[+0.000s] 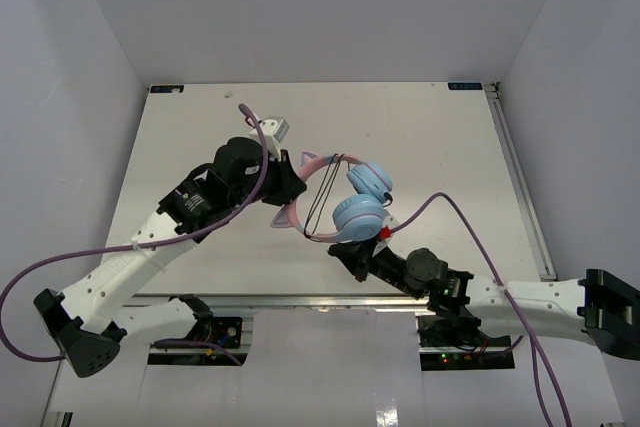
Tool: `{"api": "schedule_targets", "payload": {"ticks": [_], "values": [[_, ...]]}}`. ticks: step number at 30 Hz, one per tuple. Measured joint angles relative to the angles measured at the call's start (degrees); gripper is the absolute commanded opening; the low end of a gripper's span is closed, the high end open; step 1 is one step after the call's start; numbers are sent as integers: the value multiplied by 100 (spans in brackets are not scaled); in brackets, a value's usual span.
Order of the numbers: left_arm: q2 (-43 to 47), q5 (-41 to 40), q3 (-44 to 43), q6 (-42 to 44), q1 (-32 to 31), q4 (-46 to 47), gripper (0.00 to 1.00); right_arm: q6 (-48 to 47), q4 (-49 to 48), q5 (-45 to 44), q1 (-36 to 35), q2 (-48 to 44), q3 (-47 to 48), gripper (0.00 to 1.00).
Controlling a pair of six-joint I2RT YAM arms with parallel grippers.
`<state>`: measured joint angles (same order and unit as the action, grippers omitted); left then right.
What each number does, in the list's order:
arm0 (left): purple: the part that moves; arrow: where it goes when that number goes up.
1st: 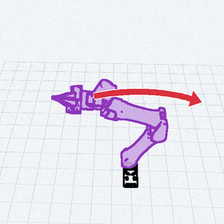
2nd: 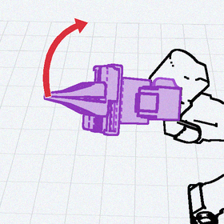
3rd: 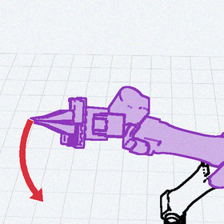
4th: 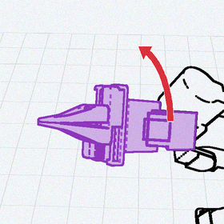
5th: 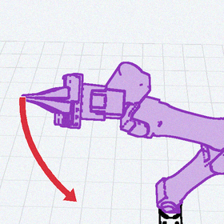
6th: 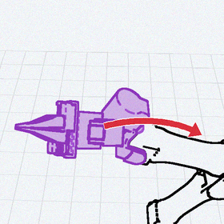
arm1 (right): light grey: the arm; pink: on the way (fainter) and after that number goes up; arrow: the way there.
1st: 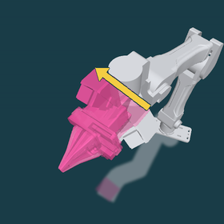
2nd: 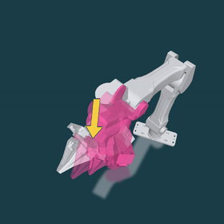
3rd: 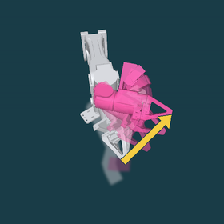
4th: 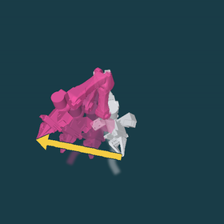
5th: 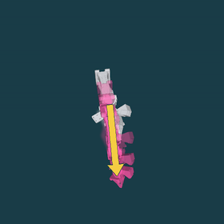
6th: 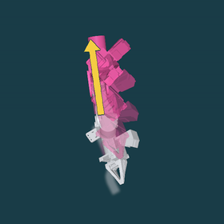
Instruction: Wrap the headphones
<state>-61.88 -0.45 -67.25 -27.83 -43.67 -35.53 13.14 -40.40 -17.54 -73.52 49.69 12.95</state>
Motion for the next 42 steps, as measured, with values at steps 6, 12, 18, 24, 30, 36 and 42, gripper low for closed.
{"api": "schedule_targets", "payload": {"ticks": [6, 12, 18, 24, 30, 36, 42], "values": [[-337, 201, -121, -208, -3, -139, 0, -148, -56, -529, -2, 2, -82, 8], [-711, 791, -116, -255, 2, -174, 0, -405, 59, -1022, -2, -304, -87, 8], [-918, 1542, 236, -469, 54, 202, 0, -679, 112, -1475, -12, -511, -152, 8], [-959, 2276, 814, -887, 93, 713, 0, -1082, 156, -1894, -57, -586, -153, 8], [-1032, 2743, 1425, -1319, 118, 1170, 0, -1501, 137, -2241, -89, -631, -91, 8], [-996, 3122, 2228, -2132, 127, 1985, 0, -1955, 114, -2450, -115, -411, -29, 8], [-766, 3447, 3077, -3195, 151, 3265, 0, -2338, -54, -2563, -100, -63, 187, 8]]}}
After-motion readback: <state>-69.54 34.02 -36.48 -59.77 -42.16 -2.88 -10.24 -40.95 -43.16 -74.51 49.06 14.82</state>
